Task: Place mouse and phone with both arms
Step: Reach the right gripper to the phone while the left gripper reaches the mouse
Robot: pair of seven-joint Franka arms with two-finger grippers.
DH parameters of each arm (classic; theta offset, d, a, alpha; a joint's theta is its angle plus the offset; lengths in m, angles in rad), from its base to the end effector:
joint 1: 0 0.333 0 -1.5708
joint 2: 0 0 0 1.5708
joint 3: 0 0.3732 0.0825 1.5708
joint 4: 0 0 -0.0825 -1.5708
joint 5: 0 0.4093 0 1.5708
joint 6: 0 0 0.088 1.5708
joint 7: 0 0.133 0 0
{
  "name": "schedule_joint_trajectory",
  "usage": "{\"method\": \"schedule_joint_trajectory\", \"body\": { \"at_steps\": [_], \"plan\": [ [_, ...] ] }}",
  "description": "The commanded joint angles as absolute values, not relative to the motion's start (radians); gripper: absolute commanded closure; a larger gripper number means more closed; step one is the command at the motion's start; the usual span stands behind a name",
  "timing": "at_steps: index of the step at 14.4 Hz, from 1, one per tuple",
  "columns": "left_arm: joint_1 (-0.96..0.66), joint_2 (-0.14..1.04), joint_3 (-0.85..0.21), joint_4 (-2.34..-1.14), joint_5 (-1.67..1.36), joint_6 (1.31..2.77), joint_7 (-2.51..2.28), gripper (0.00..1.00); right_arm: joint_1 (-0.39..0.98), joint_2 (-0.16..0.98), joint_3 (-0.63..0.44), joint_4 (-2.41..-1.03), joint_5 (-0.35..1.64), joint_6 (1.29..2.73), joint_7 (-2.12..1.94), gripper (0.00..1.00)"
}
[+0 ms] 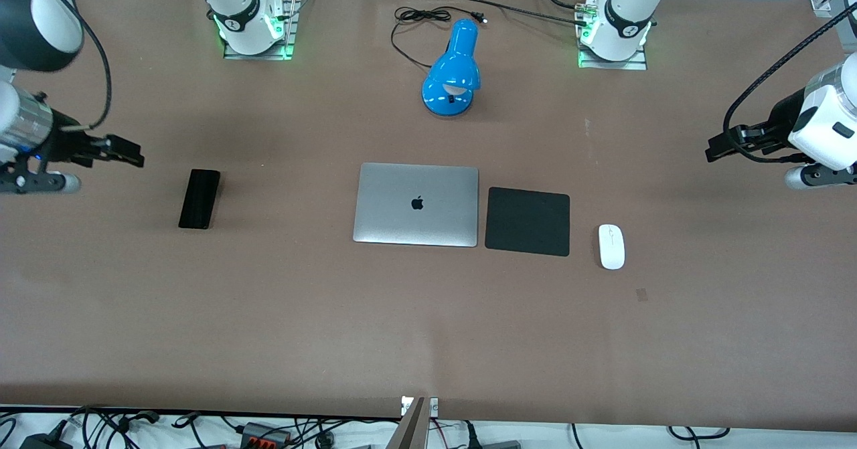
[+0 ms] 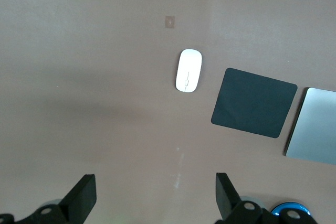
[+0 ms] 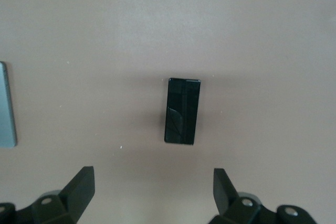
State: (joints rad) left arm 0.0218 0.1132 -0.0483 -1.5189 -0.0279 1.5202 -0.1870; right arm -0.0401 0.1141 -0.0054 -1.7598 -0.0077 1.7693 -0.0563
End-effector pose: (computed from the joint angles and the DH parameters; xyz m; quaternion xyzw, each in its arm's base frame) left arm 0.6100 -0.0183 0.6099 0.9951 0.0801 -0.0573 0.0106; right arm 0.6127 -0.0286 0.5095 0.9986 0.0063 -0.0524 0.0014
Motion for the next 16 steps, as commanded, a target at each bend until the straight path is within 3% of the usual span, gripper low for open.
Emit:
{"method": "schedule_joint_trajectory", "body": {
  "at_steps": [1, 5, 9, 12, 16],
  "plan": [
    [0.032, 0.103, -0.051, -1.519, -0.052, 1.508, -0.164, 0.00, -0.044, 0.107, -0.002, -1.886, -0.015, 1.900, -0.060, 0.00],
    [0.026, 0.187, -0.055, -1.514, -0.052, 1.535, -0.163, 0.00, -0.043, 0.175, -0.002, -1.948, -0.081, 2.023, -0.049, 0.00],
    [0.011, 0.414, -0.063, -1.387, -0.048, 1.664, -0.166, 0.00, -0.046, 0.270, -0.002, -1.950, -0.084, 2.062, -0.049, 0.00],
    [0.003, 0.543, -0.063, -1.402, -0.032, 1.843, -0.166, 0.00, -0.051, 0.354, -0.005, -1.950, -0.086, 2.112, -0.049, 0.00],
    [0.000, 0.675, -0.061, -1.401, -0.031, 1.953, -0.166, 0.00, -0.080, 0.437, -0.008, -1.950, -0.084, 2.171, -0.046, 0.00]
  ]
}}
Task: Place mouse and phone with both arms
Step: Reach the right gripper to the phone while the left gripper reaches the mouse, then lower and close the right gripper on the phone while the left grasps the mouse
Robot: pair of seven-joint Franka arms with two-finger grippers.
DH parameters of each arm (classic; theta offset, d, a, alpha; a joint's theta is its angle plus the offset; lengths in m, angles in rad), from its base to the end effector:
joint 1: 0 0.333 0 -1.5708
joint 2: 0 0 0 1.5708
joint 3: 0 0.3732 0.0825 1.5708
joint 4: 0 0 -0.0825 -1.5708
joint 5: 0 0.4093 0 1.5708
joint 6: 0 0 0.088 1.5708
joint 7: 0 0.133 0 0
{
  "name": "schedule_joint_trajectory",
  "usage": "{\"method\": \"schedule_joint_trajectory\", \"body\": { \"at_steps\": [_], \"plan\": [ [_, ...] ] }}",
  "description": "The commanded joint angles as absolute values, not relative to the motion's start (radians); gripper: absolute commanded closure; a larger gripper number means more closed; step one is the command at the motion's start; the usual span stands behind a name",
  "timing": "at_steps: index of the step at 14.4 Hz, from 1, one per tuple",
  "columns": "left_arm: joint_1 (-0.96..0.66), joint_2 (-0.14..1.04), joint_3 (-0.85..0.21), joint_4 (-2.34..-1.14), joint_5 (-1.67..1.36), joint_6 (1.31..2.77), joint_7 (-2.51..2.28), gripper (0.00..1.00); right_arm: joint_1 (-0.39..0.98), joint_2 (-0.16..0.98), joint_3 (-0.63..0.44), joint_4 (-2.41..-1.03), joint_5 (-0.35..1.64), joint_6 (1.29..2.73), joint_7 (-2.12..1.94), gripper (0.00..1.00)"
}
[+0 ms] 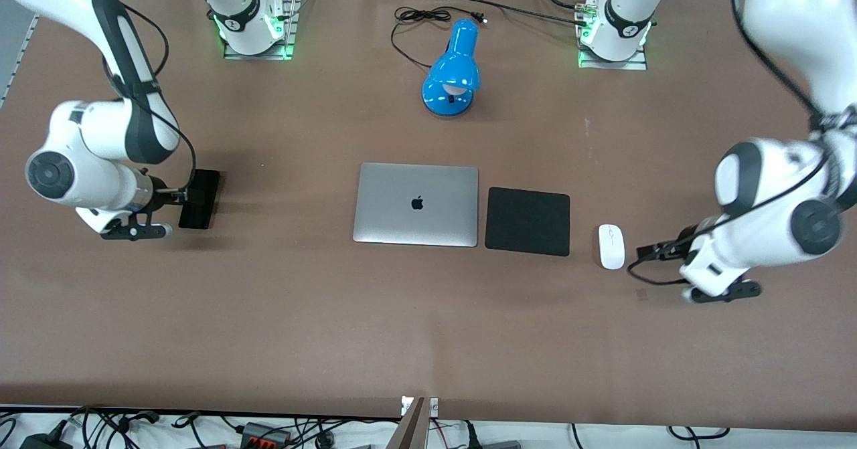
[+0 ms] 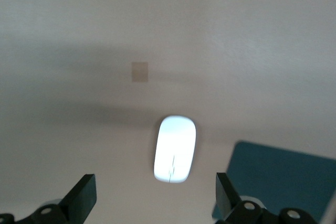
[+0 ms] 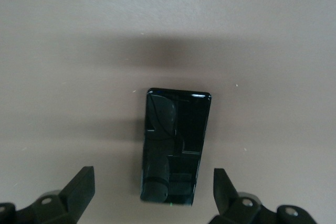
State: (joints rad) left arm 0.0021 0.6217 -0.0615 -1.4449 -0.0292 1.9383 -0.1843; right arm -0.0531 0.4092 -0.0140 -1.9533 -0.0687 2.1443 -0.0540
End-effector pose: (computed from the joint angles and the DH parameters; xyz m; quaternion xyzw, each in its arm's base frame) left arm 0.7530 -0.0391 0.3238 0.9948 0.0729 -0.0669 0.0235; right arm 0.6260 -0.0461 0.2606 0.9935 0.0154 -0.1104 0.0228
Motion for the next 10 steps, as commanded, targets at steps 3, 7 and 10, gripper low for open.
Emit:
{"method": "schedule_joint_trajectory", "body": {
  "at_steps": [3, 7, 10],
  "plan": [
    [-0.002, 0.721, -0.063, -1.399, -0.031, 1.965, -0.166, 0.00, -0.092, 0.459, -0.006, -1.950, -0.083, 2.190, -0.041, 0.00],
    [-0.034, 0.753, -0.061, -1.405, -0.031, 1.962, -0.167, 0.00, -0.103, 0.483, -0.006, -1.970, -0.064, 2.201, -0.017, 0.00],
    [-0.034, 0.773, -0.061, -1.416, -0.031, 1.954, -0.167, 0.00, -0.092, 0.497, -0.006, -1.971, -0.064, 2.207, 0.060, 0.00]
  ]
}}
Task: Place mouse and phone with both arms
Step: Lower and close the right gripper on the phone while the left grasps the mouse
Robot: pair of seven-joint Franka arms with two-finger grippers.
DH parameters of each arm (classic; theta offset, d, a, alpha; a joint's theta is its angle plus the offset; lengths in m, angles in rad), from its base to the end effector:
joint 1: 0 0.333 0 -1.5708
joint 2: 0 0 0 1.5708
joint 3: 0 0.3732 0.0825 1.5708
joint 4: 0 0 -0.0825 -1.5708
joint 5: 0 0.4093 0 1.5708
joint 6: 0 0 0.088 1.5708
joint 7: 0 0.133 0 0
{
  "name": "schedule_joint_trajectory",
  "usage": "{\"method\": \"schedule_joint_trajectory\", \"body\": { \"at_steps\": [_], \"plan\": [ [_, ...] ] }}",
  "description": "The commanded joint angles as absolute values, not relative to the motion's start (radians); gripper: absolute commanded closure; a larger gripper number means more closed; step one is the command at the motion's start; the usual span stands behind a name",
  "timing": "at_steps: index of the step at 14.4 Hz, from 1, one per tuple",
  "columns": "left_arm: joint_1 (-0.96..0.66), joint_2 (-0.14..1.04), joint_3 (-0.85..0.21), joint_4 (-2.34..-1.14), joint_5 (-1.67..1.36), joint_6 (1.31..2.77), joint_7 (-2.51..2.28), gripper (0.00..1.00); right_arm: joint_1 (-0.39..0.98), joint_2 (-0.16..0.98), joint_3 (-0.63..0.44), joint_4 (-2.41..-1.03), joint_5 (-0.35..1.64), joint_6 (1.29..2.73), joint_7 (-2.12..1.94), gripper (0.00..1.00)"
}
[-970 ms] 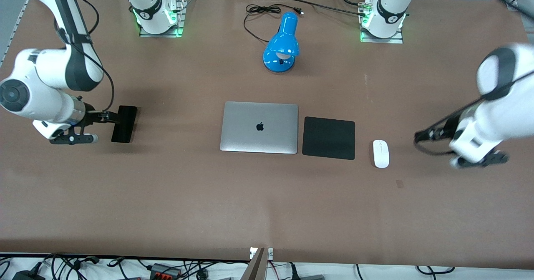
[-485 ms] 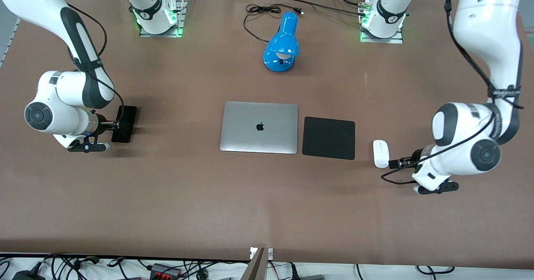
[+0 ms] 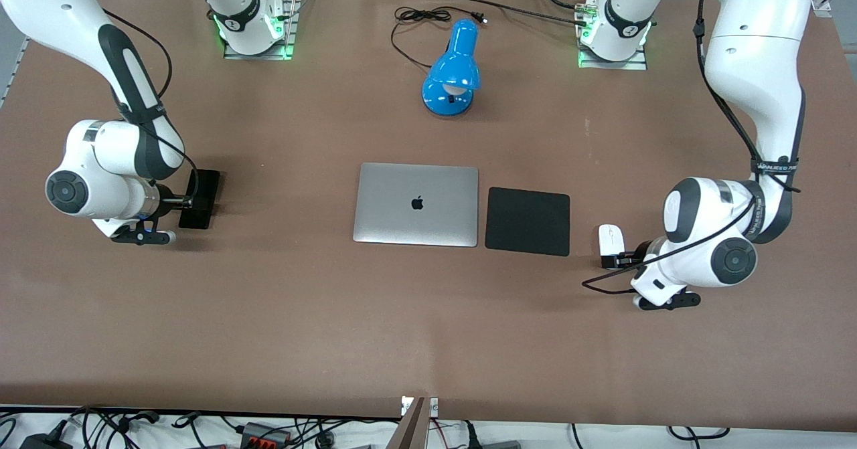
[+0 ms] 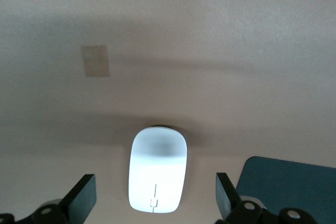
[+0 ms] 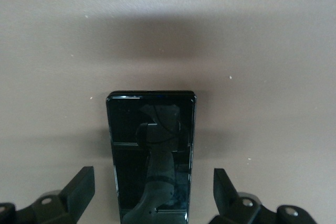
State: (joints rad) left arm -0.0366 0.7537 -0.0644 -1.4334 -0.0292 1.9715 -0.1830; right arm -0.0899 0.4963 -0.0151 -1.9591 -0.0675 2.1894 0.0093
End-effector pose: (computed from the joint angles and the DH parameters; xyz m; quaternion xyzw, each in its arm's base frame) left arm 0.7516 -0.0700 0.2317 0.9922 0.0541 -0.1108 0.0201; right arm 0.6197 -0.0690 0.2062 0.9902 -0.0332 -0.1338 0.0220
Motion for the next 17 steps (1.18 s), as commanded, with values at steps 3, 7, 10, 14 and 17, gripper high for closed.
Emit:
{"method": "schedule_joint_trajectory", "body": {
  "at_steps": [3, 7, 10, 14, 17],
  "plan": [
    [-0.035, 0.775, -0.061, -1.428, -0.029, 1.956, -0.166, 0.00, -0.090, 0.518, -0.006, -1.971, -0.066, 2.238, 0.078, 0.00],
    [-0.054, 0.779, -0.063, -1.442, -0.029, 1.954, -0.160, 0.00, -0.091, 0.528, -0.003, -1.977, -0.064, 2.250, 0.081, 0.00],
    [-0.049, 0.782, -0.063, -1.451, 0.008, 1.959, -0.091, 0.00, -0.087, 0.531, 0.000, -1.989, -0.066, 2.255, 0.077, 0.00],
    [-0.049, 0.796, -0.063, -1.453, 0.011, 1.960, -0.084, 0.00, -0.089, 0.525, 0.000, -2.005, -0.071, 2.252, 0.060, 0.00],
    [-0.051, 0.811, -0.061, -1.453, 0.012, 1.960, -0.083, 0.00, -0.089, 0.523, 0.000, -2.005, -0.072, 2.247, 0.060, 0.00]
  ]
}}
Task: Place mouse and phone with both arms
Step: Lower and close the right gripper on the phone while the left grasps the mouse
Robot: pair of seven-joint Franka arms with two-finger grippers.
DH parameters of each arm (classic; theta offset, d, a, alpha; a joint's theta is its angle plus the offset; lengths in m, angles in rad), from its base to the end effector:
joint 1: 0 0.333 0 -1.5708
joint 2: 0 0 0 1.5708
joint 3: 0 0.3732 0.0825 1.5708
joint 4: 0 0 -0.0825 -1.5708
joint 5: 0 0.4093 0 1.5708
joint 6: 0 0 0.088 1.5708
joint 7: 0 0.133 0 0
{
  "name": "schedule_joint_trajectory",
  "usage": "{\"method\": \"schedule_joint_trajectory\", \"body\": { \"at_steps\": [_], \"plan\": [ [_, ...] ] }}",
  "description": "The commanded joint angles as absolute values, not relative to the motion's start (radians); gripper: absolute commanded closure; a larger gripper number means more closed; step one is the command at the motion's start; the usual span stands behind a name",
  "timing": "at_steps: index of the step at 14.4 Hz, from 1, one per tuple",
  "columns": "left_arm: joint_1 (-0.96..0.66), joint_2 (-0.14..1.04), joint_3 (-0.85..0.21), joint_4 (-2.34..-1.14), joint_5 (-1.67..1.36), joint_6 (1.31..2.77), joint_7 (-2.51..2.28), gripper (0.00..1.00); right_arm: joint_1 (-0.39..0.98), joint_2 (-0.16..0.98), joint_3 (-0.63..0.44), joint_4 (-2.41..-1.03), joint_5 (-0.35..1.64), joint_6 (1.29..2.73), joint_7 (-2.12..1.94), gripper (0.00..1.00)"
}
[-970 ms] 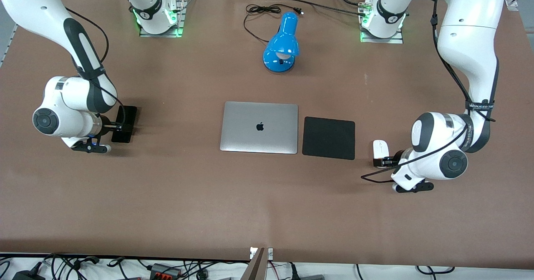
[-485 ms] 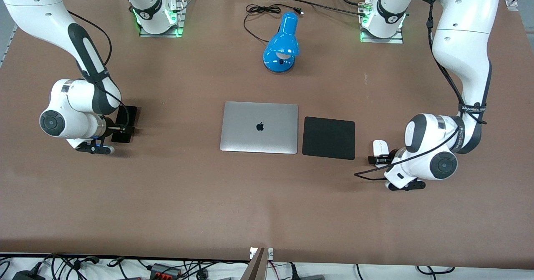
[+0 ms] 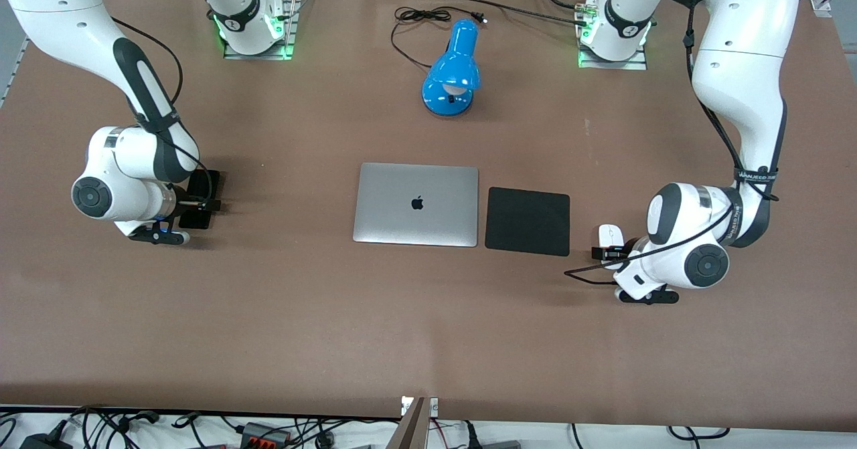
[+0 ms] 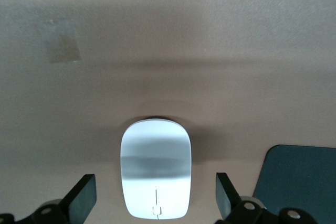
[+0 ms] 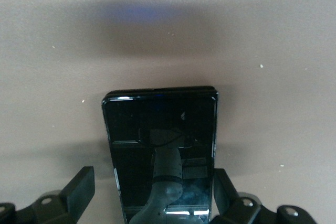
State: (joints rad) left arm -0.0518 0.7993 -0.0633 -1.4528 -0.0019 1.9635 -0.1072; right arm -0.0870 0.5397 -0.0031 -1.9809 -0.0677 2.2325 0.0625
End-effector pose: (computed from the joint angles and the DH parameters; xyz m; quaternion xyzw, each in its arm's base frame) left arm 0.7375 -0.0777 0.1887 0.9894 0.0028 -0.1449 0.0086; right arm 0.6117 -0.0587 0.1734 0.9880 -0.0509 -0.1438 0.0223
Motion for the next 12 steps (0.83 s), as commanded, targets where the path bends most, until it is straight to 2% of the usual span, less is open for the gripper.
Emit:
{"method": "schedule_joint_trajectory", "body": {
  "at_steps": [1, 9, 10, 12],
  "plan": [
    [-0.051, 0.816, -0.061, -1.453, 0.012, 1.960, -0.083, 0.00, -0.089, 0.523, 0.000, -2.011, -0.072, 2.246, 0.060, 0.00],
    [-0.051, 0.821, -0.061, -1.454, 0.011, 1.957, -0.084, 0.00, -0.087, 0.525, -0.002, -2.020, -0.083, 2.250, 0.060, 0.00],
    [-0.048, 0.821, -0.063, -1.454, 0.011, 1.957, -0.083, 0.01, -0.087, 0.525, -0.003, -2.020, -0.084, 2.250, 0.060, 0.00],
    [-0.049, 0.821, -0.061, -1.453, 0.011, 1.957, -0.083, 0.09, -0.087, 0.528, -0.005, -2.020, -0.084, 2.250, 0.060, 0.00]
  ]
}}
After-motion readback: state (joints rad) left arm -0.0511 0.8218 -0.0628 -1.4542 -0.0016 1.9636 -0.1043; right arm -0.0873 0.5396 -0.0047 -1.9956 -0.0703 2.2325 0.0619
